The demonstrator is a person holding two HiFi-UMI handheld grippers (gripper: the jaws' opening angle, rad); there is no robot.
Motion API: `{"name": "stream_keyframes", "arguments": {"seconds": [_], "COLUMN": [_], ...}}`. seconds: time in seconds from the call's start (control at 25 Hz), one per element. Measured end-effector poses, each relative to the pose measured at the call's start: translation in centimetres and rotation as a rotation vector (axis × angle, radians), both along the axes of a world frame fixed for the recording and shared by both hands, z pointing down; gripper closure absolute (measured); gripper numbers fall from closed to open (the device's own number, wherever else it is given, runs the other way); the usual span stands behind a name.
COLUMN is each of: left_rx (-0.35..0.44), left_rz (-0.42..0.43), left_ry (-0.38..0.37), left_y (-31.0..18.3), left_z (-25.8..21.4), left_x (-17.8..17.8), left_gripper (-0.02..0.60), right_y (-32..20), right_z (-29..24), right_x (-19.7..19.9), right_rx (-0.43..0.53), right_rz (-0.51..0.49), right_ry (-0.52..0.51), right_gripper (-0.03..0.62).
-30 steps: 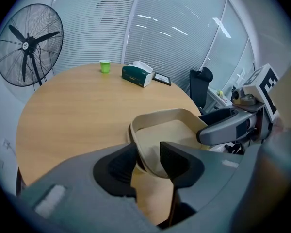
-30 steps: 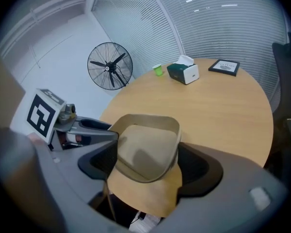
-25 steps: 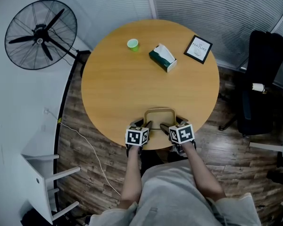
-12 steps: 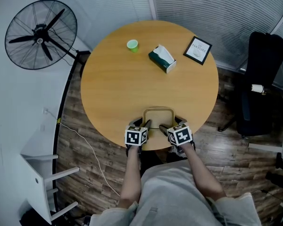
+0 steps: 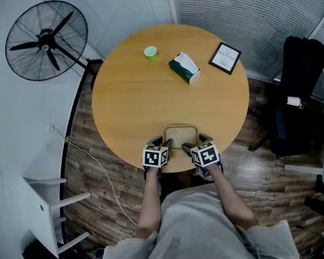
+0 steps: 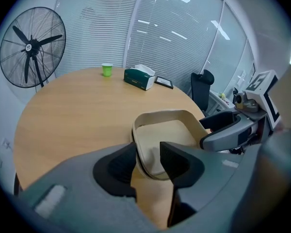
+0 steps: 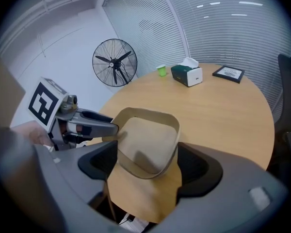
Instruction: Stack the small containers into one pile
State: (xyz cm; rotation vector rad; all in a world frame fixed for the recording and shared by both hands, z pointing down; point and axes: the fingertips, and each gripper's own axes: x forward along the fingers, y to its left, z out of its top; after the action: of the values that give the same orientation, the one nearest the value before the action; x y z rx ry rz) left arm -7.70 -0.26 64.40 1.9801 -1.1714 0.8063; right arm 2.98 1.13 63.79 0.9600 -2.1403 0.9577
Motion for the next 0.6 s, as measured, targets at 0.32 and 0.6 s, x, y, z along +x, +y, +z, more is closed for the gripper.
{"name": "stream_keyframes", "arguments": {"seconds": [0.32,0.6], "left_rx": [0.023,0.073], "left_rz": [-0.021,-0.058], "left_ry": [-0.017,-0.02], "left_y": [-0.4,0.3], "left_z": [-0.9,-2.9], "left_x": [-0.9,-1.3], "left_gripper": [0.42,0.42], "right_y": [-0.2,-0.6], "right_z": [-0.8,-1.3], "right_x": [0.7,2.4], "right_rx": [0.019,0.036], "right_rz": [0.012,0.025], "right_ry": [-0.017,-0.052], "right_gripper": [0.217,0.215]}}
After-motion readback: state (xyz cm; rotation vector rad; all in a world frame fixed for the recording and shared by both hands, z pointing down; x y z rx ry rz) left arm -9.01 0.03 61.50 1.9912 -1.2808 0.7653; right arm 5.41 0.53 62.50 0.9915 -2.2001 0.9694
